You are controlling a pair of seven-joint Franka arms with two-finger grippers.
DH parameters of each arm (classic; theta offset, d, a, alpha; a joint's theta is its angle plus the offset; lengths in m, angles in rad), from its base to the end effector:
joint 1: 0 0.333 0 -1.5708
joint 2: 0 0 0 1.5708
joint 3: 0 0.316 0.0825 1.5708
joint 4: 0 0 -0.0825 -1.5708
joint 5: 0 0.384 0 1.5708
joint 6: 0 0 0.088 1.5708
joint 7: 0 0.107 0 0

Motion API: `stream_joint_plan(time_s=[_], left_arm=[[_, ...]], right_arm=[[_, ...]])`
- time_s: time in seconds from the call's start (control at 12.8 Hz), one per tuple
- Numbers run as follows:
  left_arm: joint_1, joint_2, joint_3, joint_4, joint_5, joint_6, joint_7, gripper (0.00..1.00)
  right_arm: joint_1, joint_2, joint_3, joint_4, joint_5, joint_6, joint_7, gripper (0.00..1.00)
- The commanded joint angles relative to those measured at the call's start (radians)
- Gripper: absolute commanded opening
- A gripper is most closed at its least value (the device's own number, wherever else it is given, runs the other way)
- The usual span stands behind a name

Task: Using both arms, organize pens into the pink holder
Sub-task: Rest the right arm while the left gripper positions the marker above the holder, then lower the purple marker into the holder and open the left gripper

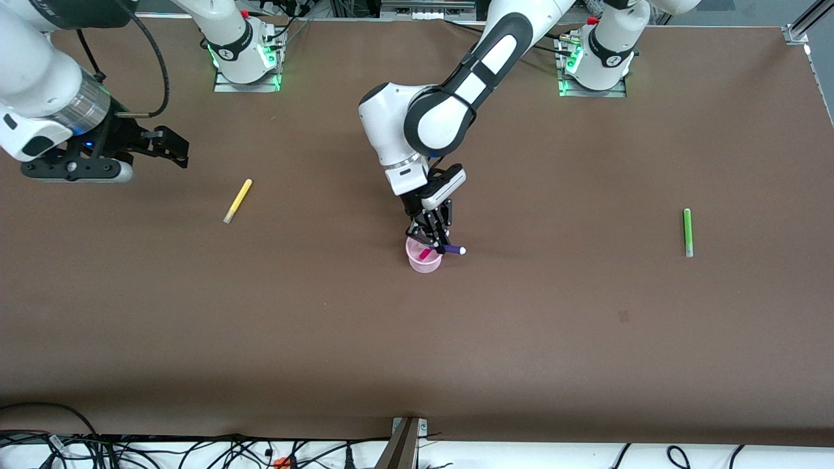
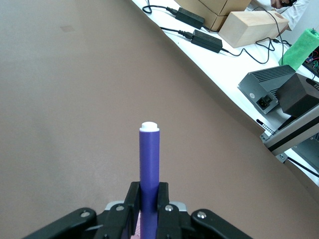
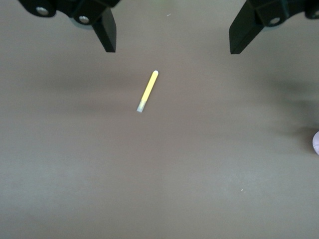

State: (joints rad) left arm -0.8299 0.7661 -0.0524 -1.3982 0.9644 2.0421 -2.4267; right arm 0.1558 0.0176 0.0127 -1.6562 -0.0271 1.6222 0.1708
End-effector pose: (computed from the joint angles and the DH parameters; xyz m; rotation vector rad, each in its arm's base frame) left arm 0.5051 -0.5297 0.2589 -2.4819 -1.4227 -1.1979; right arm 0.5534 0.0913 0.5787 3.1056 -0.0003 -0.0720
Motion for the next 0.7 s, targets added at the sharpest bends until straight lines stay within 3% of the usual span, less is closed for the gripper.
stream_joint_plan(time_s=[0.0,0.16,0.62], left_arm=[[-0.023,0.047,0.022,0.064,0.031,-0.032,-0.023,0.0],[-0.026,0.055,0.022,0.065,0.031,-0.033,-0.025,0.0],[-0.057,0.073,0.034,0.071,0.031,-0.034,-0.025,0.0]], right_arm=[[-0.016,-0.001,-0.014,0.048,-0.03,-0.044,-0.03,1.0],[-0.016,0.005,-0.049,0.067,-0.005,-0.047,-0.034,1.0],[-0.001,-0.004,-0.022,0.07,0.012,-0.097,-0.014,1.0]])
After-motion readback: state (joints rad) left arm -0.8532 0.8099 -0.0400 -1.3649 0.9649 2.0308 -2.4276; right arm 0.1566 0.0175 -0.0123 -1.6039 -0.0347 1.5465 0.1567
